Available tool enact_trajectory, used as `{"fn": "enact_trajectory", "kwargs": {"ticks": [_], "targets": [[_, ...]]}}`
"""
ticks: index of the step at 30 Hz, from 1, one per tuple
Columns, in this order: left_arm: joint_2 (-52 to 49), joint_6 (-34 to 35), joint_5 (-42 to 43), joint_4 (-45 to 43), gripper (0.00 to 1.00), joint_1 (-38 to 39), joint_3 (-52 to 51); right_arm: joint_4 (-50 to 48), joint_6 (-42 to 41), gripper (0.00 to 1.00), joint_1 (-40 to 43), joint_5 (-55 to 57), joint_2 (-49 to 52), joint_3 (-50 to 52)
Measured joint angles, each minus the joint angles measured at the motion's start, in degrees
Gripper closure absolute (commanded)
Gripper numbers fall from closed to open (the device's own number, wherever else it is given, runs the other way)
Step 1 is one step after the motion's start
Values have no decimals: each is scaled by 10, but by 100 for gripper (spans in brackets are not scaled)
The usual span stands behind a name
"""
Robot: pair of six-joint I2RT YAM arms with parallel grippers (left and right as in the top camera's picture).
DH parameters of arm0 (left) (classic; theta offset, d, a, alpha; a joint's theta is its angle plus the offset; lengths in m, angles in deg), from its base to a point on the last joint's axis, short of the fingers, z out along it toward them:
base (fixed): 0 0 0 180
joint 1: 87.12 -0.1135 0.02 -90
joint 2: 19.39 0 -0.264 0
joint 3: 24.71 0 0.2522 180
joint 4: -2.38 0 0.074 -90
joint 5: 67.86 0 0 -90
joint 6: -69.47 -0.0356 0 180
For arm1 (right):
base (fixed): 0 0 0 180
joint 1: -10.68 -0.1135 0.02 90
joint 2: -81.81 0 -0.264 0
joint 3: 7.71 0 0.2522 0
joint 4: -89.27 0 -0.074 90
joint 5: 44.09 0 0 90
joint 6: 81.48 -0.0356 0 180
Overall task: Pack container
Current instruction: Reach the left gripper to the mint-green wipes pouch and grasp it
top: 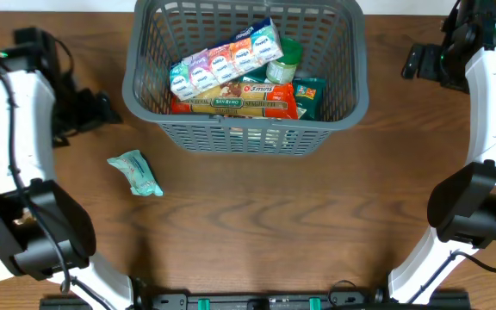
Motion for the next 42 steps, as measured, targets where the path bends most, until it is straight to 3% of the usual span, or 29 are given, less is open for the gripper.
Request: {"fn": "enact_trajectory", "kwargs": {"ticks": [7, 17, 35, 42], "targets": [[1, 50, 9, -125, 1, 39, -153, 7, 0, 1, 0, 0, 0, 0], [1, 71, 13, -244, 1, 43, -261, 12, 0, 1, 0, 0, 0, 0], [16, 75, 9, -297, 0, 43, -323, 12, 0, 1, 0, 0, 0, 0], [16, 78, 5, -287, 24, 43, -325, 12, 0, 1, 0, 0, 0, 0]]}}
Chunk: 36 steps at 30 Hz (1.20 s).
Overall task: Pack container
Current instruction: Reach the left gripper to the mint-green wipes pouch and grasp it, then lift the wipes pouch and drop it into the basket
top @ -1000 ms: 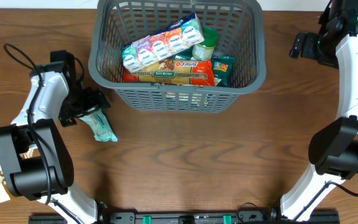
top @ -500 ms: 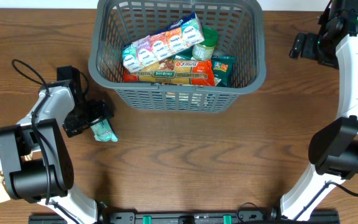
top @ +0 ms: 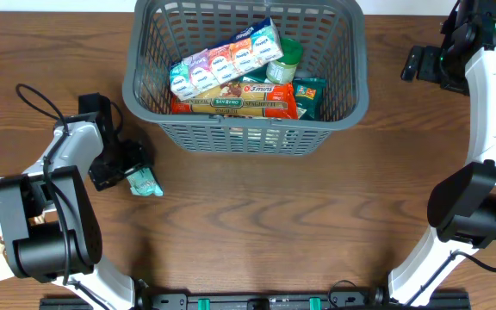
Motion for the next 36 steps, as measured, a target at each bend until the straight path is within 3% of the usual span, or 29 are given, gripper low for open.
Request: {"fn": "enact_trajectory", "kwargs": {"ticks": [8, 18, 19, 23, 29, 36], "targets": [[0, -2, -7, 20, 36, 0, -1, 1, 0, 1, 0, 0, 0, 0], [8, -22, -12, 30, 60, 0, -1, 2, 0, 1, 0, 0, 0, 0], [13, -24, -13, 32, 64, 0, -1, 2, 0, 1, 0, 0, 0, 0], [48, -31, -17, 39, 95, 0, 3, 2, 0, 1, 0, 0, 0, 0], [132, -37, -23, 49, 94, 0, 20, 2, 0, 1, 0, 0, 0, 0], [210, -45, -66, 132, 94, 0, 90, 2, 0, 1, 0, 0, 0, 0]]}}
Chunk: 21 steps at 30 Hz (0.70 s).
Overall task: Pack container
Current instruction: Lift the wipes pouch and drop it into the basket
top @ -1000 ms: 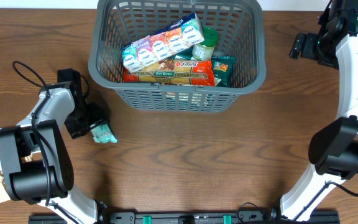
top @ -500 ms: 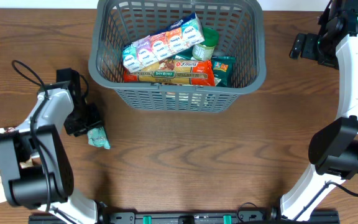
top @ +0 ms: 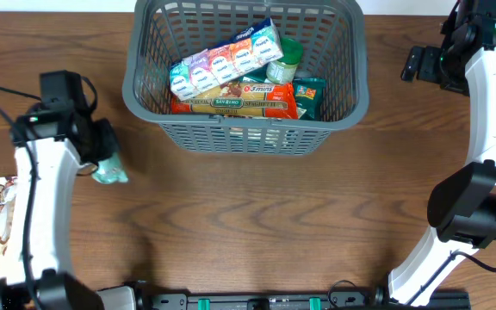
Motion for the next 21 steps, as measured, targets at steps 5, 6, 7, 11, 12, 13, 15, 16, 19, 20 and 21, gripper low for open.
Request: {"fn": "enact_trajectory", "kwargs": {"ticks": [5, 6, 7, 11, 12, 13, 15, 16, 19, 20, 21], "targets": [[36, -2, -31, 20, 94, 0, 70, 0, 0, 1, 0, 0, 0, 0], [42, -2, -34, 21, 94, 0, 84, 0, 0, 1, 0, 0, 0, 0], [45, -2, -35, 21, 94, 0, 96, 0, 0, 1, 0, 0, 0, 0], [55, -4, -40, 23, 94, 0, 146, 1, 0, 1, 0, 0, 0, 0], [55, -7, -41, 23, 94, 0, 159, 1, 0, 1, 0, 0, 0, 0], [55, -11, -43, 23, 94, 0, 171, 1, 0, 1, 0, 0, 0, 0], [55, -25, -45, 17, 94, 0, 195, 2, 0, 1, 0, 0, 0, 0], [55, -33, -45, 12, 94, 0, 205, 2, 0, 1, 0, 0, 0, 0], [55, -68, -47, -6, 94, 7, 231, 2, 0, 1, 0, 0, 0, 0], [55, -82, -47, -13, 94, 12, 239, 2, 0, 1, 0, 0, 0, 0], [55, -96, -47, -21, 94, 18, 244, 2, 0, 1, 0, 0, 0, 0]]}}
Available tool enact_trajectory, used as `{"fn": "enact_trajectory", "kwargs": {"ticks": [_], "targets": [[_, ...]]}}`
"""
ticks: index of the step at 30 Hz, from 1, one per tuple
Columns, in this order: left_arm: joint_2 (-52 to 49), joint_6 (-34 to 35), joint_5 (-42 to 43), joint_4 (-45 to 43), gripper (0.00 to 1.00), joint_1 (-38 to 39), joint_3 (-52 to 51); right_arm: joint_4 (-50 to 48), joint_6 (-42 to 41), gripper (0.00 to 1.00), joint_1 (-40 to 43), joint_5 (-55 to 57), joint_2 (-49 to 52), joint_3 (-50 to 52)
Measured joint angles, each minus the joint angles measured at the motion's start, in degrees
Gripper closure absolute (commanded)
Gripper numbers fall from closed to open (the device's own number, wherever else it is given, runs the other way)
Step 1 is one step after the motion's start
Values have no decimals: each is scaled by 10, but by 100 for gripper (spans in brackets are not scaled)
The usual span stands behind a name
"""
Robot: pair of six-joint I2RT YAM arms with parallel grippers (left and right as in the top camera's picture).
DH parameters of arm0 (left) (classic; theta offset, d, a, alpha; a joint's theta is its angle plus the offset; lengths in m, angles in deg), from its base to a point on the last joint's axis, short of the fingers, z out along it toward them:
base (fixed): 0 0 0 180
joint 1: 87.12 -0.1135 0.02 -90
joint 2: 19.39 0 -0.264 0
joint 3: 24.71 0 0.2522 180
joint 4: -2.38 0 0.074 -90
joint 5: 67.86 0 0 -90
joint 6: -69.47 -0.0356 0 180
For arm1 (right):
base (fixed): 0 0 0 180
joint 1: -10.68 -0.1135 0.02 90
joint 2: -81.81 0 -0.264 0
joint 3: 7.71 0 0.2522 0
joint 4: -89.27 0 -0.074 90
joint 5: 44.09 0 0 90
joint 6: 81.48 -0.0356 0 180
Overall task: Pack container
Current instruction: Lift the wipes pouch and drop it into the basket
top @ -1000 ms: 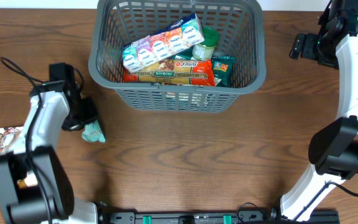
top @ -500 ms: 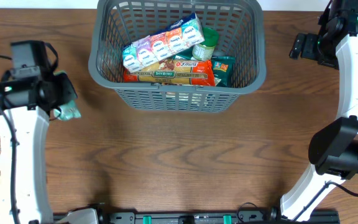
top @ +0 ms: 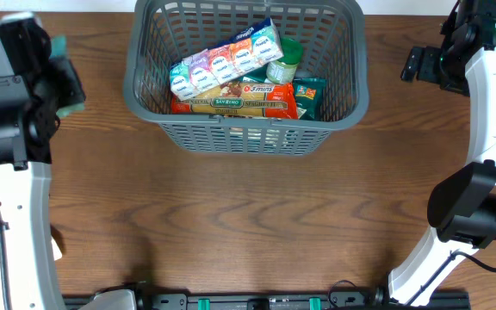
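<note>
A grey plastic basket stands at the table's far middle. It holds a multi-coloured box of sachets, a green-lidded jar, a spaghetti packet and a green packet. My left gripper is raised high at the far left, left of the basket. It is shut on a teal packet, of which only an edge shows past the wrist; the fingertips are hidden beneath it. My right gripper hangs at the far right, right of the basket; how its jaws stand is unclear.
The brown wooden table spreads in front of the basket. A small pale scrap peeks out beside the left arm near the left edge. The right arm's base stands at the right edge.
My left arm has risen much nearer the camera and shifted toward the far left. The teal packet went up with it, off the table. The right arm is unchanged.
The teal packet lay on the table left of the basket with my left gripper off to its far left. Then the gripper was down on the packet. Then the packet was held a little further left, and now it hangs high beside the basket.
</note>
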Motion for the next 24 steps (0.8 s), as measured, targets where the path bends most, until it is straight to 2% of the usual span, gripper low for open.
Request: {"fn": "enact_trajectory", "kwargs": {"ticks": [8, 12, 15, 19, 24], "targets": [[-1, -150, 0, -116, 94, 94, 16, 4, 0, 1, 0, 0, 0, 0], [-8, -256, 4, -175, 94, 155, 16, 5, 0, 1, 0, 0, 0, 0], [-25, -355, 30, -207, 95, 196, 17, 6, 0, 1, 0, 0, 0, 0], [-61, -449, 74, -239, 94, 234, 18, 7, 0, 1, 0, 0, 0, 0], [-126, -507, 111, -234, 94, 263, 18, 11, 0, 1, 0, 0, 0, 0]]}}
